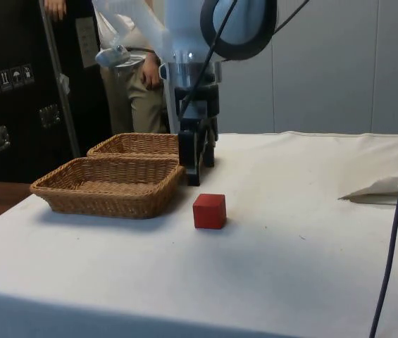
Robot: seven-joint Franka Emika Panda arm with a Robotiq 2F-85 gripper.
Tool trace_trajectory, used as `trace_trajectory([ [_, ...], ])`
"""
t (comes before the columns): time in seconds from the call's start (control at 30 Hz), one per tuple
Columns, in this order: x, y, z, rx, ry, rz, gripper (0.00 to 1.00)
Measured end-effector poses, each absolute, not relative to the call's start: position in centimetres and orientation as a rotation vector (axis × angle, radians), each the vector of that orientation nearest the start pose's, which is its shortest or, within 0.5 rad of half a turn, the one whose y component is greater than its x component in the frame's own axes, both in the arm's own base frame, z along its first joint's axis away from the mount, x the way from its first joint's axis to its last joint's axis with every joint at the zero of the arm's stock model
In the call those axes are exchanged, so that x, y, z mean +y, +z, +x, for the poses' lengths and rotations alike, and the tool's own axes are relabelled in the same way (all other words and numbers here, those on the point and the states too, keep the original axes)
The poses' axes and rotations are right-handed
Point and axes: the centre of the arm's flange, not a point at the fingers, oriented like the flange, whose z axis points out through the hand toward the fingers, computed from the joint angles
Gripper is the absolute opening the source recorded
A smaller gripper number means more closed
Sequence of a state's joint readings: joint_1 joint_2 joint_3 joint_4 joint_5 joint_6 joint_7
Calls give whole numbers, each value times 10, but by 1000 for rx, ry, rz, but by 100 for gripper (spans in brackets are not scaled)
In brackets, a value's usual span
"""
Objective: Pick up the red cube and place it into the right basket.
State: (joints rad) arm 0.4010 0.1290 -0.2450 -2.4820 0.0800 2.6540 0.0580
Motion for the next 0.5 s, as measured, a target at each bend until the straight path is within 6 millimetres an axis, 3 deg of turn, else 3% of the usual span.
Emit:
trace_trajectory([
  [0.5,77,221,484,-58,-45,-3142,100],
])
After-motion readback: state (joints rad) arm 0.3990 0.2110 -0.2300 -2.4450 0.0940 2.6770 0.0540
